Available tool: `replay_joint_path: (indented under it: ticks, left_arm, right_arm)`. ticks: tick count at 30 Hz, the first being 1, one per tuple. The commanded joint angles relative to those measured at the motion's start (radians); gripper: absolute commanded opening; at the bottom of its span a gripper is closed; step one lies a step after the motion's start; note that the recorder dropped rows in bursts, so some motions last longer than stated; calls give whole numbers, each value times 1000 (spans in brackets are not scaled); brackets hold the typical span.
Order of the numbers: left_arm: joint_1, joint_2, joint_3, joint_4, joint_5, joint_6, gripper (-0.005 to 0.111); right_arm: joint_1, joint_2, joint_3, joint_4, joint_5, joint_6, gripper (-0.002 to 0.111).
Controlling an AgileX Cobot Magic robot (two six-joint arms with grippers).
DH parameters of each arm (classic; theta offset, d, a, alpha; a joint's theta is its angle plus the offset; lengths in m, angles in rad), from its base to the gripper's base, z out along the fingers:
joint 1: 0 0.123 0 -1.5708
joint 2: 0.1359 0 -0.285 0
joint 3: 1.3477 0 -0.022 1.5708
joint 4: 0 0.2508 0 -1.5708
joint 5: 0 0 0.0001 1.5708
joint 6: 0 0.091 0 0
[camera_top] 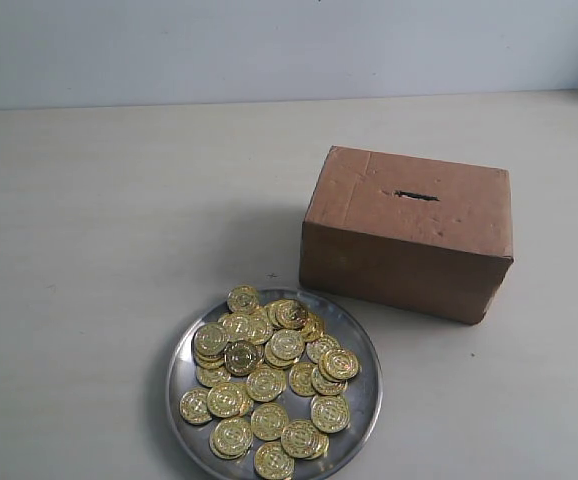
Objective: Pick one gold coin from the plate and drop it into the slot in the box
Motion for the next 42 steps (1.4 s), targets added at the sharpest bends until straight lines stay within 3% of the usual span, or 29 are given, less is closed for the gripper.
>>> replay_joint_path:
  ticks: [1,11,17,24,29,39,42]
  left_arm:
    - [2,-5,3,7,-6,-2,0]
    - [2,-5,3,7,-6,-2,0]
    - [2,-5,3,7,-6,-2,0]
    - [2,-5,3,7,-6,-2,0]
    - [2,-5,3,7,-6,-2,0]
    - [2,-5,3,7,-6,-2,0]
    - [2,-5,3,7,-6,-2,0]
  right_arm:
    - [-4,147,-74,35,50,-38,0]
    - [11,381,-155,54,61,-74,0]
    - [144,468,-180,-47,47,-95,0]
    - [297,551,-214,-325,-10,93,0]
    - [364,635,-251,-338,-10,121,0]
    - [548,831,-309,-513,-4,110,0]
    - [589,875,-309,-532,-6,-2,0]
